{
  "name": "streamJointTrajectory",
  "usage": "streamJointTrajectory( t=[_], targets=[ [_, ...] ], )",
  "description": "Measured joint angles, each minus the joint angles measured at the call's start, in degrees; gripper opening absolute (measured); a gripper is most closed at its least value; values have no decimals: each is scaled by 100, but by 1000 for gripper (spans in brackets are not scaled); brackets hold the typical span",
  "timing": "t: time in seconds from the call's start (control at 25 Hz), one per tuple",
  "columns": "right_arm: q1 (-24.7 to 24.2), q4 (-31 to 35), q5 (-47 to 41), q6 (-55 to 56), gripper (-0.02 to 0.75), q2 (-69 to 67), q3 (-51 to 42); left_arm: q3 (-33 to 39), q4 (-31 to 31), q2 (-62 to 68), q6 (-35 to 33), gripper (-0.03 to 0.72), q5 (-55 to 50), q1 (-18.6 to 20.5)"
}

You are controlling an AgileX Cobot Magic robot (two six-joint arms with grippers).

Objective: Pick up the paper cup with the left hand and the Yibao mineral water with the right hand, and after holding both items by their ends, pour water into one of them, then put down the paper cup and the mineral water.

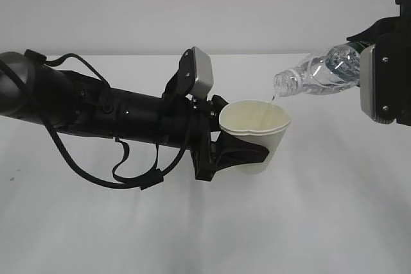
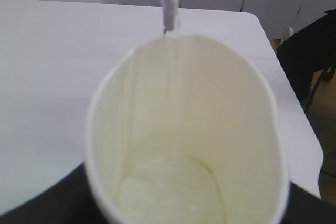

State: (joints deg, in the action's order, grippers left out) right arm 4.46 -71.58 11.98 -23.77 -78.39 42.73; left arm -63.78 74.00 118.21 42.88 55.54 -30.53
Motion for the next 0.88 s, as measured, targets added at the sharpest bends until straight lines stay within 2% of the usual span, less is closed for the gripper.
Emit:
streamJointTrajectory(
  t=[0.88],
  targets=[
    [0, 0, -11, 0, 462, 0, 0, 0, 12, 0, 0, 431, 0, 0]
  ],
)
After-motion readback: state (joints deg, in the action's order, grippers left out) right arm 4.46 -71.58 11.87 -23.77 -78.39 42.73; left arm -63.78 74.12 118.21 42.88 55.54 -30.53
